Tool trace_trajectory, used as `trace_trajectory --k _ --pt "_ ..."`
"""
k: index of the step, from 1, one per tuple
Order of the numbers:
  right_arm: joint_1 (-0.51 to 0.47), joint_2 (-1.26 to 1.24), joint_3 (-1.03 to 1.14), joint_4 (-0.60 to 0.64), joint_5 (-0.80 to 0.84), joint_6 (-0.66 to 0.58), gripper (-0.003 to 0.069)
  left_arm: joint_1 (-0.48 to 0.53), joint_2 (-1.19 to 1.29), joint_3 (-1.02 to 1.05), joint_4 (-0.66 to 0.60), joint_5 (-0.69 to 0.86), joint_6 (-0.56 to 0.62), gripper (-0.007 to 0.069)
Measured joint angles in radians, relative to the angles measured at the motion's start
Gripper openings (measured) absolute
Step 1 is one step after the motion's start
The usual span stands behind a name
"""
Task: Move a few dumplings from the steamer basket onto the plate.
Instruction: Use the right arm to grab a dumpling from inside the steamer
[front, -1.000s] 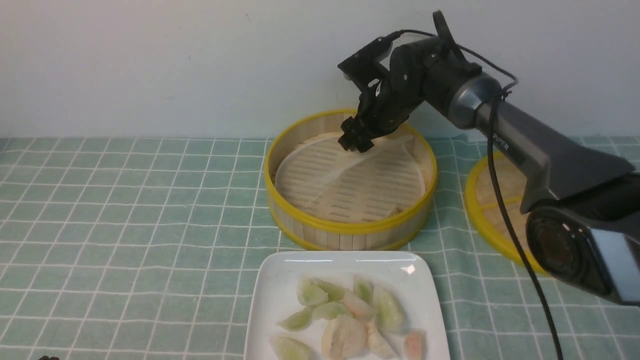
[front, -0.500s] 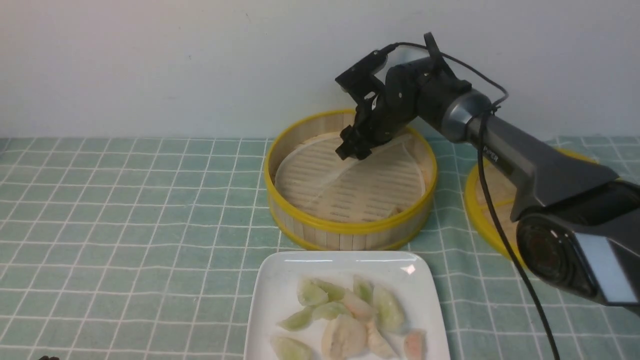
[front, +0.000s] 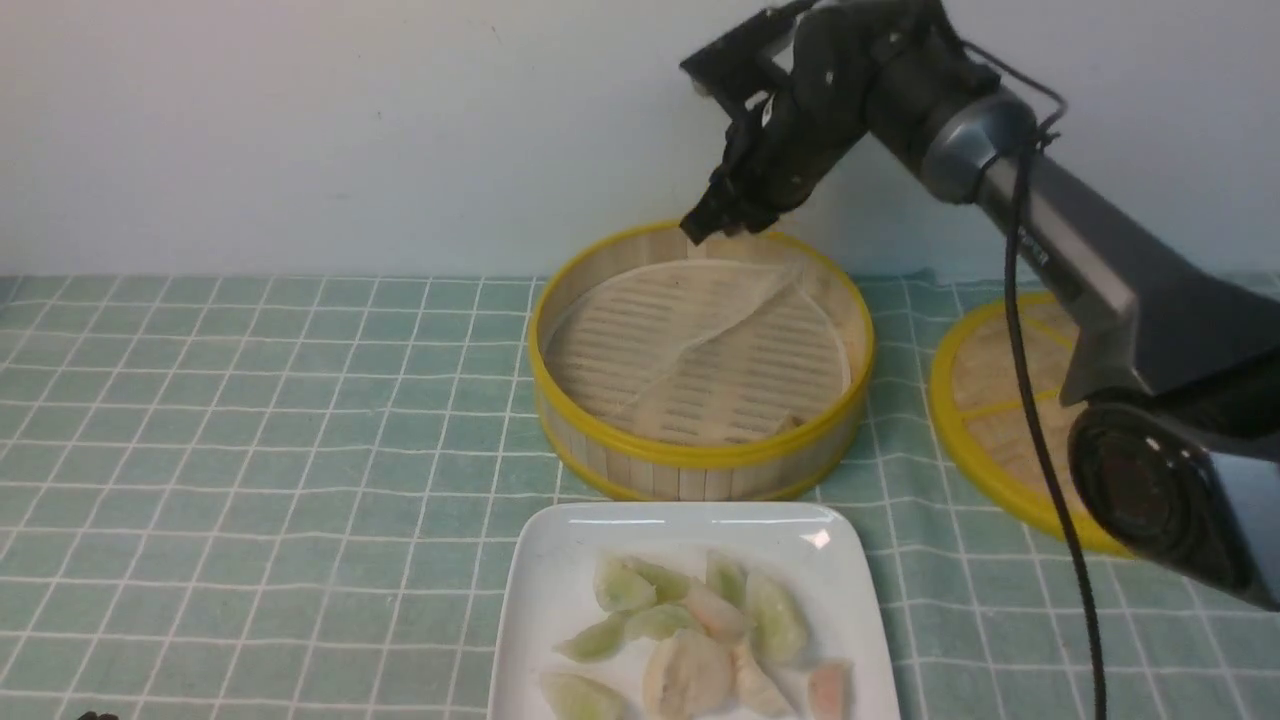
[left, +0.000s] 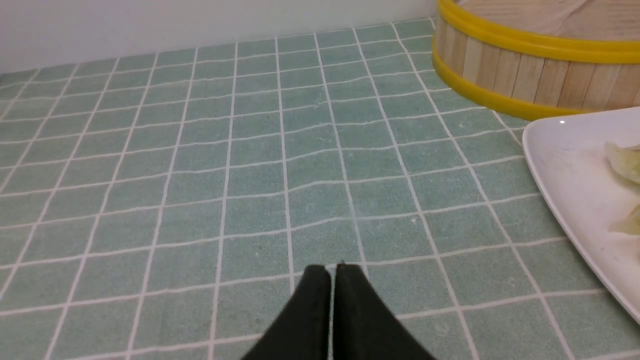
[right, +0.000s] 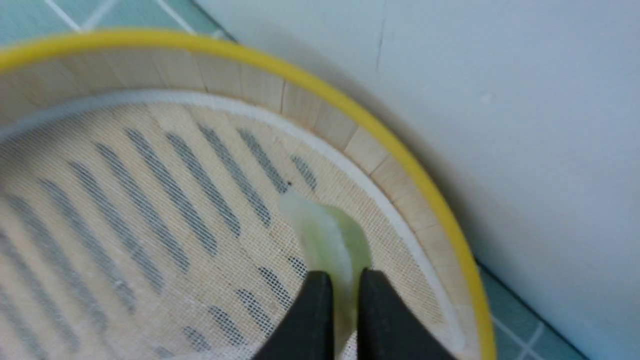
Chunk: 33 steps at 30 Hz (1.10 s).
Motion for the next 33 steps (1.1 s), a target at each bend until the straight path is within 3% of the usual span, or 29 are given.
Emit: trace_trajectory --k 7,11,16,18,21,23,27,33 --pt "0.0 -0.099 -0.057 0.093 0.031 0.065 -0.0013 0.0 0.0 0.0 0.0 0.0 0.0 -0.0006" --pt "0.001 -0.196 0.049 0.169 0.039 0.072 -0.0013 0.0 0.0 0.0 0.0 0.0 0.0 -0.0006" --pt "0.001 -0.254 0.203 0.179 0.039 0.065 -0.0013 0.0 0.0 0.0 0.0 0.0 0.0 -0.0006" --pt "0.007 -0.244 0.281 0.179 0.037 0.003 0.0001 0.0 0.0 0.0 0.0 0.0 0.0 -0.0006" --pt "0.018 -0.193 0.328 0.179 0.037 -0.104 0.0071 0.0 0.0 0.0 0.0 0.0 0.0 -0.0006" --pt "0.023 -0.142 0.338 0.181 0.021 -0.152 0.0174 0.0 0.0 0.0 0.0 0.0 0.0 -0.0006" --pt "0.024 -0.064 0.339 0.149 -0.058 -0.178 0.0365 0.0 0.0 0.0 0.0 0.0 0.0 -0.0006" --pt "0.024 0.01 0.339 0.089 -0.233 -0.182 0.0526 0.0 0.0 0.0 0.0 0.0 0.0 -0.0006"
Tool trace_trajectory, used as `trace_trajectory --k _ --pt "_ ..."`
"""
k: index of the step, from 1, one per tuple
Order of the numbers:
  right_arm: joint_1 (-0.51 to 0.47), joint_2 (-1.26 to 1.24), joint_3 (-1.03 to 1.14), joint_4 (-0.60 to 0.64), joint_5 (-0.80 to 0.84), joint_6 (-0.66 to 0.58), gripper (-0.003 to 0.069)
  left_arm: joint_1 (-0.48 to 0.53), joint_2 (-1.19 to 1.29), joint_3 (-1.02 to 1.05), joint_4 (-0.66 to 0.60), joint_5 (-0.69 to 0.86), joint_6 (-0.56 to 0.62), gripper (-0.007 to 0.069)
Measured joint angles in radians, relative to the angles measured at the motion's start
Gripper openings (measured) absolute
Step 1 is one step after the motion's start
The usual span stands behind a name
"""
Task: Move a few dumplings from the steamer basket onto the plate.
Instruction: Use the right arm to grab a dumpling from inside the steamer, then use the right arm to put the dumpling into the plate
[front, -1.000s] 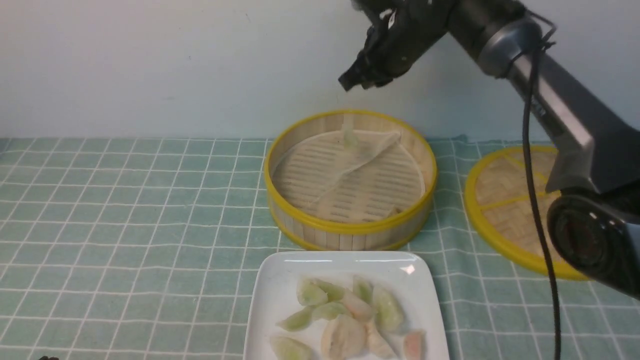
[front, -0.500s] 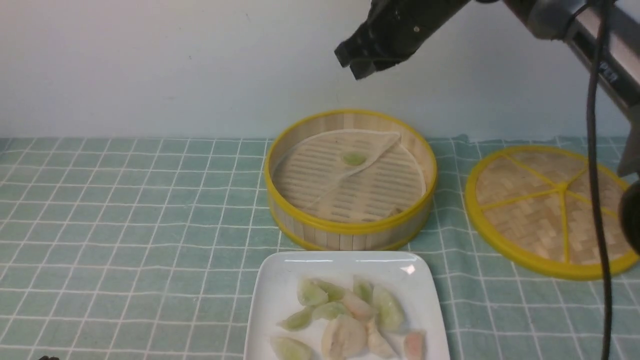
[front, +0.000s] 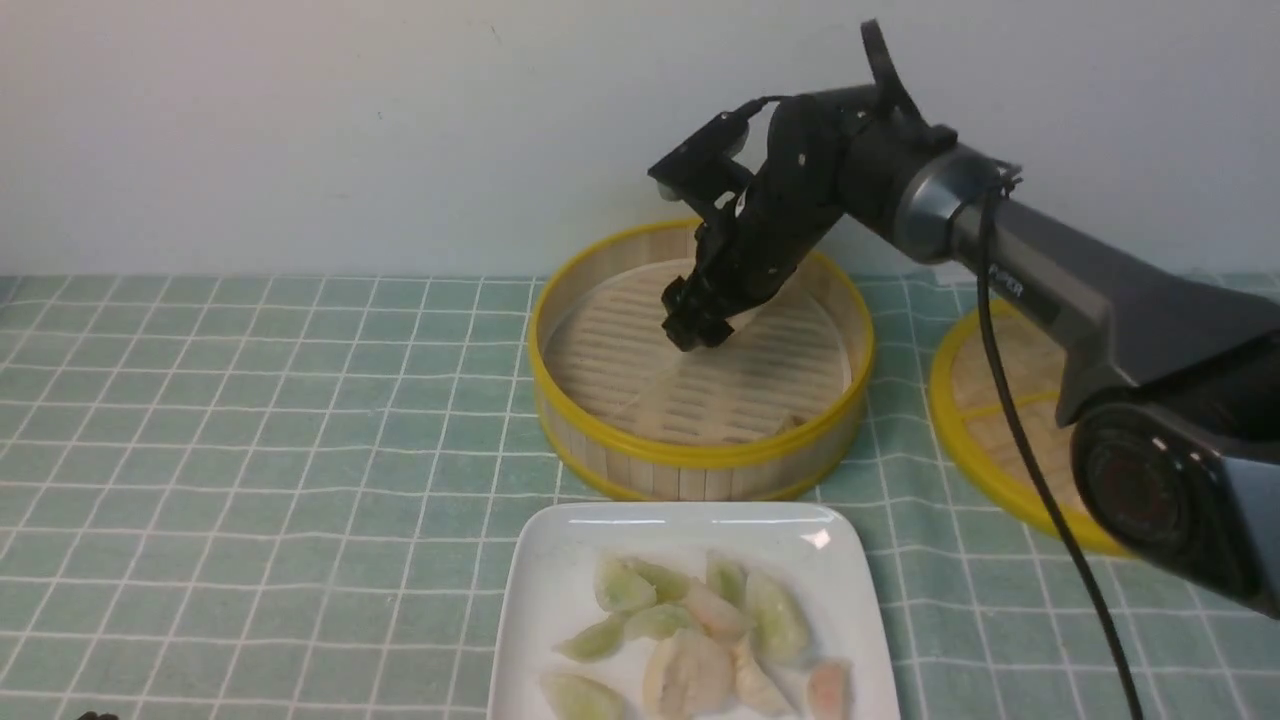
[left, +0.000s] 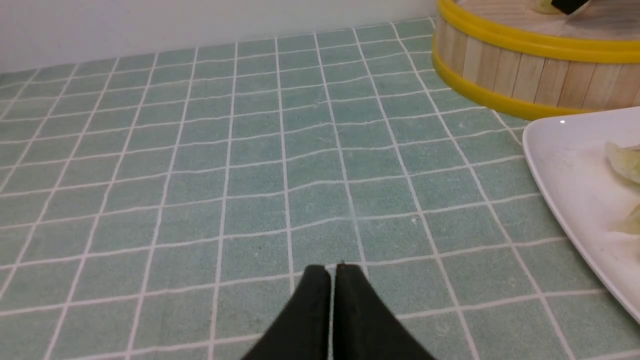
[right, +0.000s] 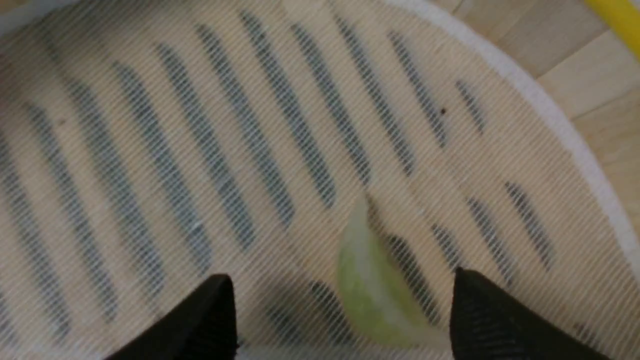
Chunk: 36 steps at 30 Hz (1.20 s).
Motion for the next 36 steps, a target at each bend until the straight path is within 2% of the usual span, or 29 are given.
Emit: trace_trajectory --k 6,10,11,13,14,16,19,23,27,31,36 --pt "0.0 0.03 0.0 -0.021 -0.084 0.001 0.0536 0.0 0.0 0.0 0.0 0.0 0.0 -0.0006" --pt "0.0 0.039 0.0 -0.059 -0.107 0.055 0.0469 0.0 0.0 0.0 0.0 0.0 0.0 -0.0006" --pt "0.0 0.04 0.0 -0.07 -0.107 0.092 0.04 0.0 0.0 0.0 0.0 0.0 0.0 -0.0006" --pt "0.0 0.04 0.0 -0.083 -0.101 0.123 0.0323 0.0 0.0 0.0 0.0 0.0 0.0 -0.0006" --pt "0.0 0.04 0.0 -0.1 -0.088 0.149 0.0212 0.0 0.0 0.0 0.0 0.0 0.0 -0.0006" --pt "0.0 0.034 0.0 -0.122 -0.068 0.164 0.0132 0.0 0.0 0.0 0.0 0.0 0.0 -0.0006" --pt "0.0 0.011 0.0 -0.156 0.001 0.173 0.0136 0.0 0.0 0.0 0.0 0.0 0.0 -0.0006" --pt "0.0 -0.062 0.0 -0.14 0.074 0.175 0.0136 0.0 0.0 0.0 0.0 0.0 0.0 -0.0006" --pt "0.0 -0.146 0.0 -0.084 0.113 0.178 0.0136 0.0 0.0 0.0 0.0 0.0 0.0 -0.0006" --pt "0.0 -0.26 0.0 0.022 0.24 0.178 0.0136 0.0 0.0 0.0 0.0 0.0 0.0 -0.0006" --pt "0.0 -0.338 0.047 0.081 0.255 0.187 0.0136 0.0 0.0 0.0 0.0 0.0 0.0 -0.0006"
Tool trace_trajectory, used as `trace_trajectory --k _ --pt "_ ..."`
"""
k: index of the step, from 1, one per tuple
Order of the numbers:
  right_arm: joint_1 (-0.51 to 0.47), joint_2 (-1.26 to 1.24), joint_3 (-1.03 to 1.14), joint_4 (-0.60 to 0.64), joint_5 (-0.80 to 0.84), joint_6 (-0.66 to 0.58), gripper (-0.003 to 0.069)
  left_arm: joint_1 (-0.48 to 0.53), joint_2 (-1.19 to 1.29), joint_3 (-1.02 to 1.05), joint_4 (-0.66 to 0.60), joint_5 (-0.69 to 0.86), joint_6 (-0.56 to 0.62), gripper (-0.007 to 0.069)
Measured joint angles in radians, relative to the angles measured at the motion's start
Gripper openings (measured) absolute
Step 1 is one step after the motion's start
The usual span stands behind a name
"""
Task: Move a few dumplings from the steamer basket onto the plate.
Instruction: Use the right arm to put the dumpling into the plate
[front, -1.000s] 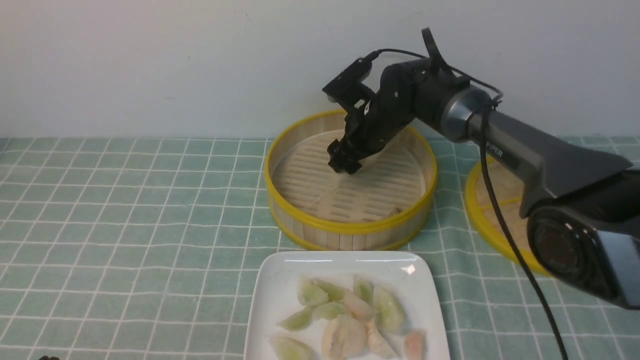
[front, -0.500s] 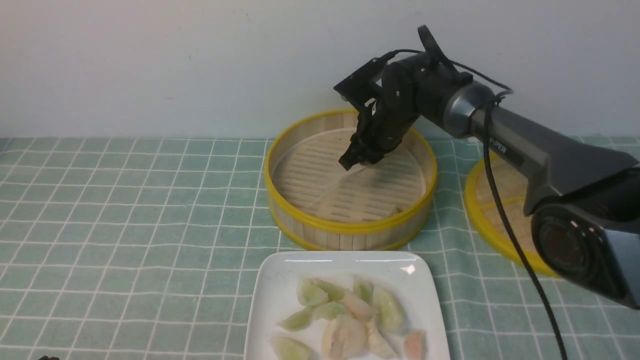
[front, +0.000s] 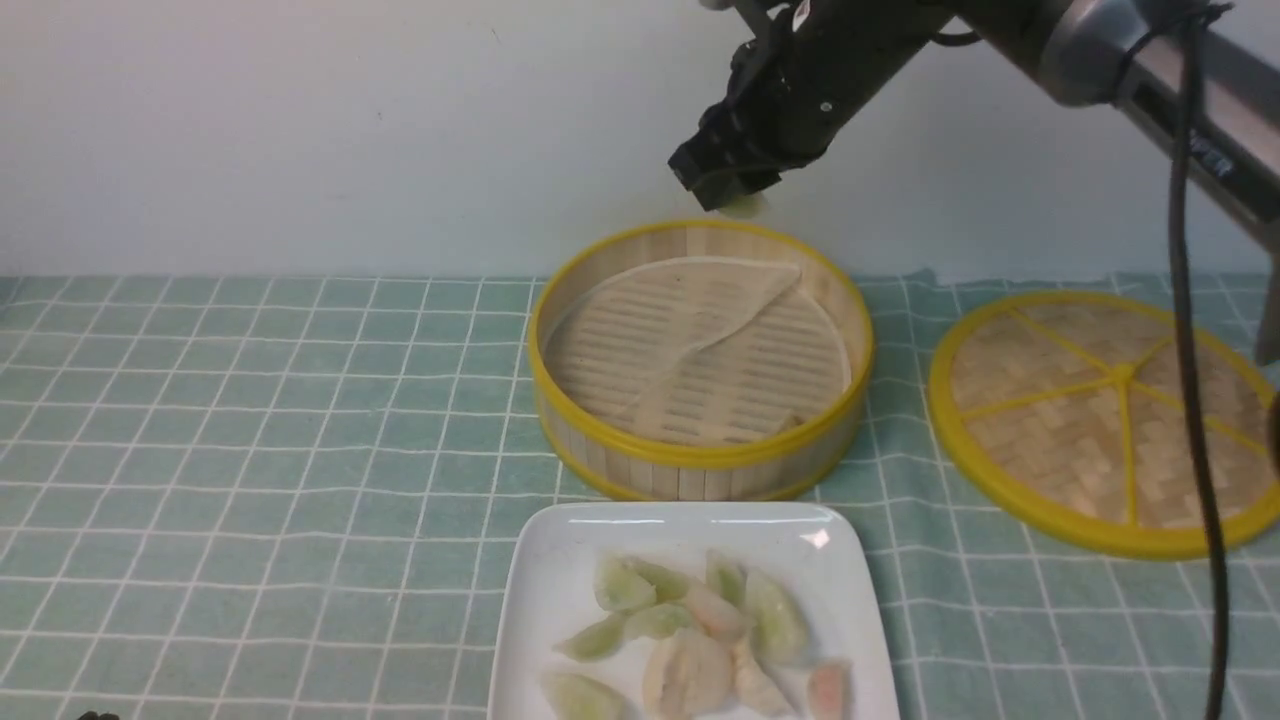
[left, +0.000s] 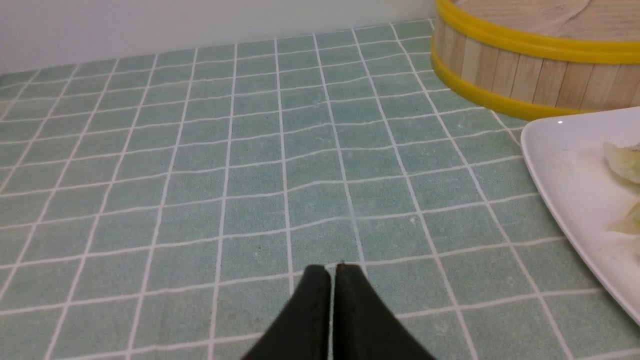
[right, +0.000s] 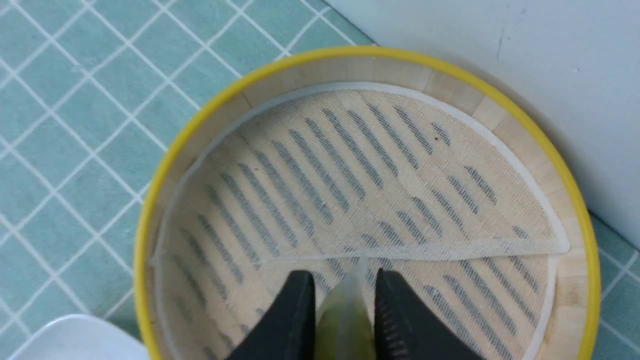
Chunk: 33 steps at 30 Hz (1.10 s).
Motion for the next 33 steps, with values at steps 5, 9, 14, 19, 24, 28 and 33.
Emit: trace_trajectory --k 5,9,14,19,24,28,33 --pt "0.0 -0.16 0.229 0.076 -0.001 0.025 0.0136 0.0 0.0 0.0 0.0 0.0 0.0 -0.0006" --pt "0.013 -0.317 0.512 0.166 -0.001 0.002 0.0136 0.0 0.0 0.0 0.0 0.0 0.0 -0.0006" --pt "0.07 -0.428 0.813 0.195 -0.023 -0.017 0.0136 0.0 0.0 0.0 0.0 0.0 0.0 -0.0006" --pt "0.15 -0.391 1.026 0.176 -0.218 -0.02 0.0136 0.0 0.0 0.0 0.0 0.0 0.0 -0.0006" --pt "0.156 -0.313 1.045 0.152 -0.308 -0.011 0.0192 0.0 0.0 0.0 0.0 0.0 0.0 -0.0006" --pt "0.156 -0.299 1.048 0.138 -0.321 -0.004 0.0357 0.0 0.0 0.0 0.0 0.0 0.0 -0.0006" --pt "0.157 -0.362 1.029 0.139 -0.283 0.077 0.0465 0.0 0.0 0.0 0.0 0.0 0.0 -0.0006"
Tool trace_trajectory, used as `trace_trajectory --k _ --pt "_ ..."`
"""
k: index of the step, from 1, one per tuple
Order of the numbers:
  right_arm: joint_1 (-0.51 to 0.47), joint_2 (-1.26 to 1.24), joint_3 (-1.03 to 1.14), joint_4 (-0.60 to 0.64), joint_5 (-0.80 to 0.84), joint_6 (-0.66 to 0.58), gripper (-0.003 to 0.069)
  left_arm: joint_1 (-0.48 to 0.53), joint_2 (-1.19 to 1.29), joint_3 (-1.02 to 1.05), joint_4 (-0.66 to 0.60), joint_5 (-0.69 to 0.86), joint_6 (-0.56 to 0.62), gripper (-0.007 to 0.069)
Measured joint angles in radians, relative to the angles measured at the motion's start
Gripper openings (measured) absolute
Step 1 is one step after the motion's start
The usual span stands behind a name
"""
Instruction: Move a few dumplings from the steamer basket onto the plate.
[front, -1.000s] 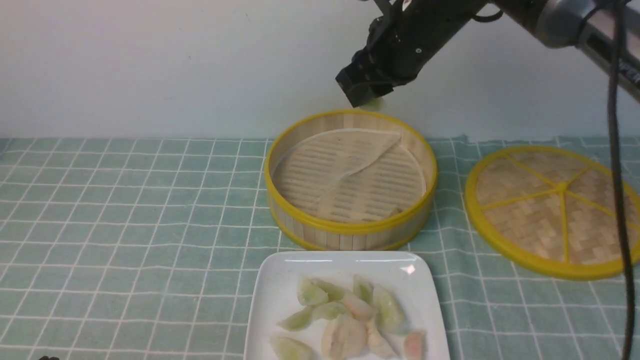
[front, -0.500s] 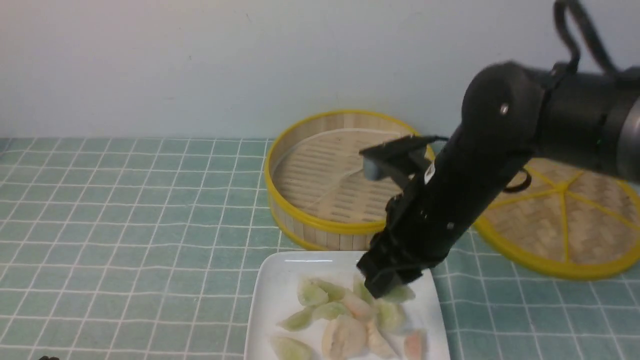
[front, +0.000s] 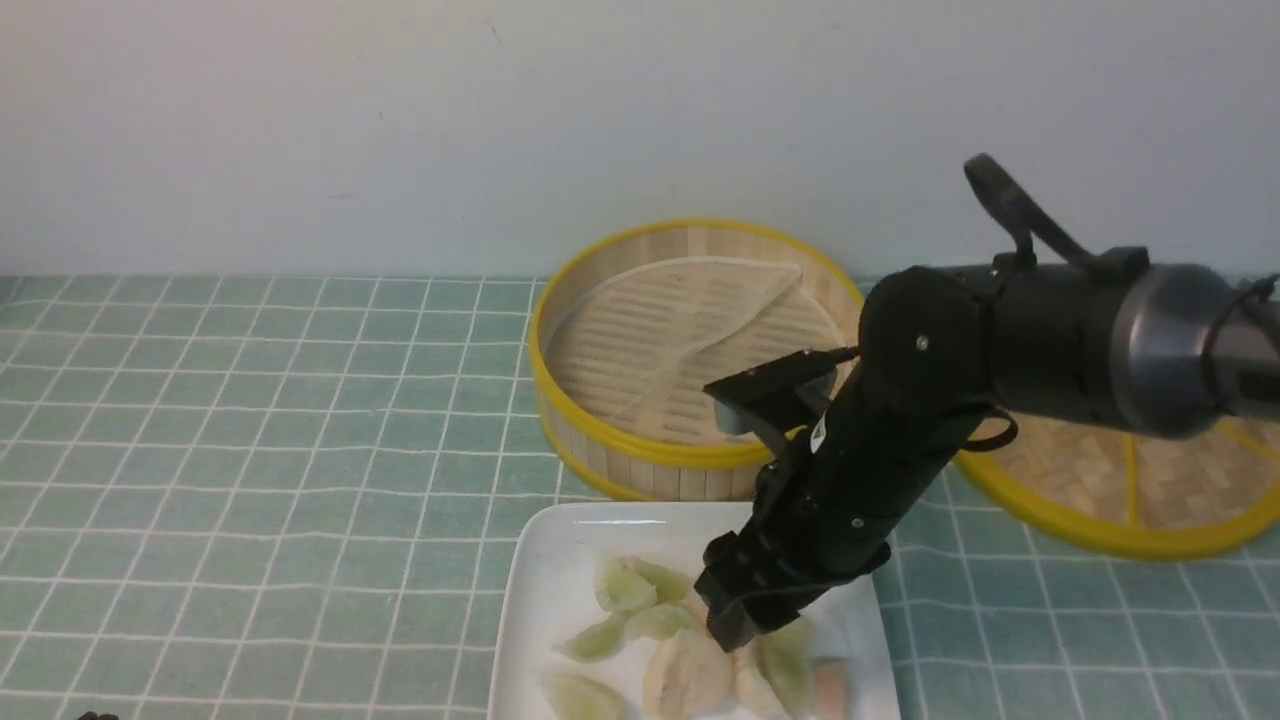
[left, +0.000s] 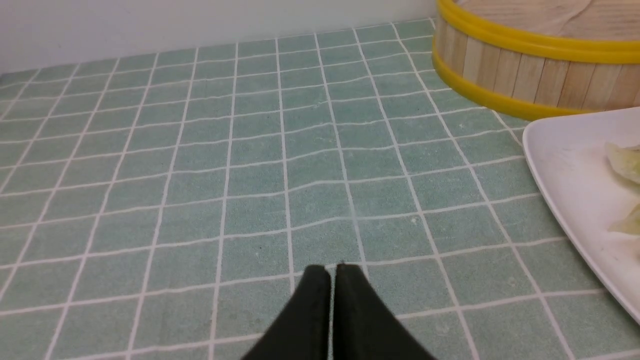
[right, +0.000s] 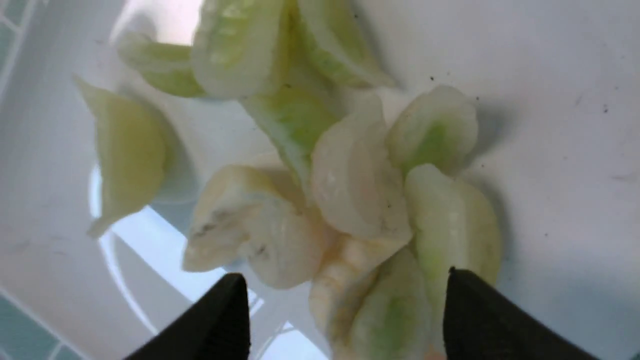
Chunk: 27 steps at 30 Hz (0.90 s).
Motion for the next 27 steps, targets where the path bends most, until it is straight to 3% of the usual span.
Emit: trace_trajectory --k 3,7,9,14,21,27 --pt "0.005 -0.071 -0.013 0.002 0.008 0.013 0.0403 0.0 0.0 0.0 0.0 0.0 0.0 -0.0006" --pt "0.007 -0.316 -0.019 -0.022 0.017 0.052 0.0129 0.0 0.0 0.0 0.0 0.0 0.0 -0.0006" --pt "0.007 -0.442 -0.012 -0.051 0.004 0.084 0.0036 0.0 0.0 0.0 0.0 0.0 0.0 -0.0006" --pt "0.007 -0.776 0.073 -0.157 -0.128 0.188 -0.001 0.0 0.0 0.0 0.0 0.0 0.0 -0.0006" --pt "0.007 -1.401 0.455 -0.372 -0.464 0.335 -0.0013 0.0 0.0 0.0 0.0 0.0 0.0 -0.0006" --pt "0.007 -1.709 0.66 -0.511 -0.506 0.501 -0.0013 0.0 0.0 0.0 0.0 0.0 0.0 -0.0006"
